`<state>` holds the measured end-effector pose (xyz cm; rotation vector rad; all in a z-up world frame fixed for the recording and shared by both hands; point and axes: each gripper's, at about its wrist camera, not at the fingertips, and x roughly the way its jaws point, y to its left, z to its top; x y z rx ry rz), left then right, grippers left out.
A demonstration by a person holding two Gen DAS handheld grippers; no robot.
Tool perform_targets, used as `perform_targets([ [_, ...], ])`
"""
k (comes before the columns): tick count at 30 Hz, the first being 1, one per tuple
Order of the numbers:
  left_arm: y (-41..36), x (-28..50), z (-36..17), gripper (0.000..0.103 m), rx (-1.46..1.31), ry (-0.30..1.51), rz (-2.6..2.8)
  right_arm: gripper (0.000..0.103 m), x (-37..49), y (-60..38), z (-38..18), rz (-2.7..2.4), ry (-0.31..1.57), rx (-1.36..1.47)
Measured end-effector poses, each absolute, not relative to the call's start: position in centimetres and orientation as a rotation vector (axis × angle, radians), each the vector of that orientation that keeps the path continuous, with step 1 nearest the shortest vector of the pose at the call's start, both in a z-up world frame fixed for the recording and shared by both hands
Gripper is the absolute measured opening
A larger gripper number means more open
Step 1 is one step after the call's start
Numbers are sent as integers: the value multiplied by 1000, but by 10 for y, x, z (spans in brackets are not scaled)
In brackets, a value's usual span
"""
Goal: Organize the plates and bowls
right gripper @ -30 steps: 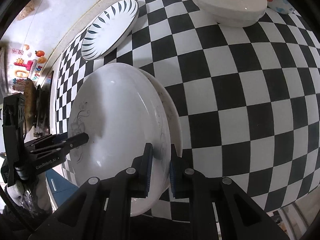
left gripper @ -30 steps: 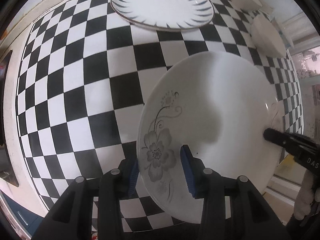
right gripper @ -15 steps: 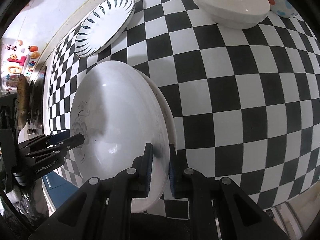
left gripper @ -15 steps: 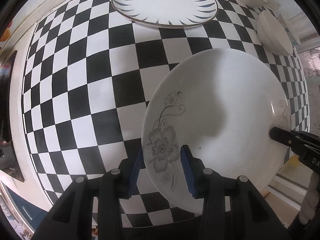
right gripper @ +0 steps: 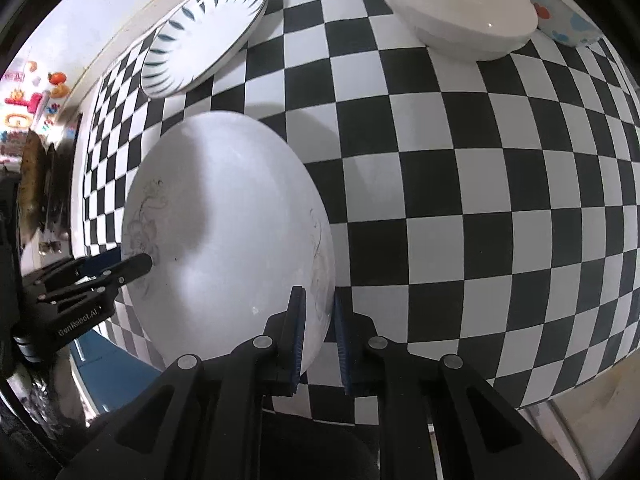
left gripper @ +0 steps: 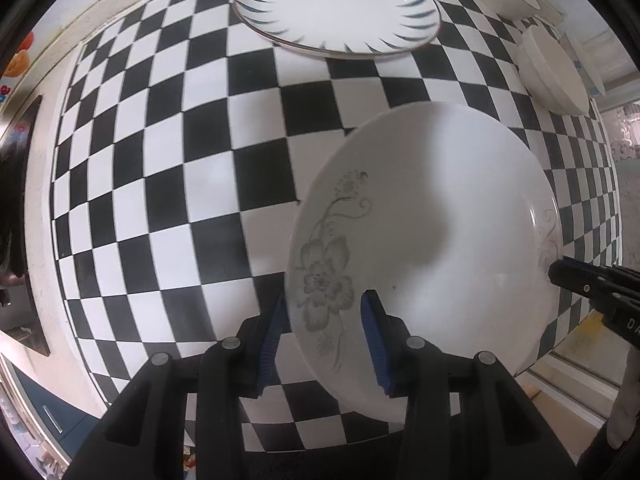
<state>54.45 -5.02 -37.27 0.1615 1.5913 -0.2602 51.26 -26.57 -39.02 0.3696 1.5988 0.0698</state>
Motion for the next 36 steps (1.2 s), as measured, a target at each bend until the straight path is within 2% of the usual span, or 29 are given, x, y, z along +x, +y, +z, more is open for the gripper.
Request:
perform_targets([
  [9,-11,555,-384,38,6,1631,-229,18,515,-282,-406,85,1619,484],
  [13,5,565,-372,38,-50,1604,-207,19,521,-285,-396,77,1594,479],
  [15,8,576,-362,38,-68,1580,-199,26,530,-287,-385,74,1568,476],
  [17,12,589,-352,38,-73,1550,-191,39,541,-287,-373,83,1545,480],
  [19,11,606,-342,38,-74,1521,-192,47,558,-286,-360,92,1515,481],
  [25,-1,654,-320,39,-48,1443,-204,59,618,-280,-330,98,1430,471],
  [36,-19,731,-349,39,11,1459,-199,60,714,-274,-356,74,1439,517],
])
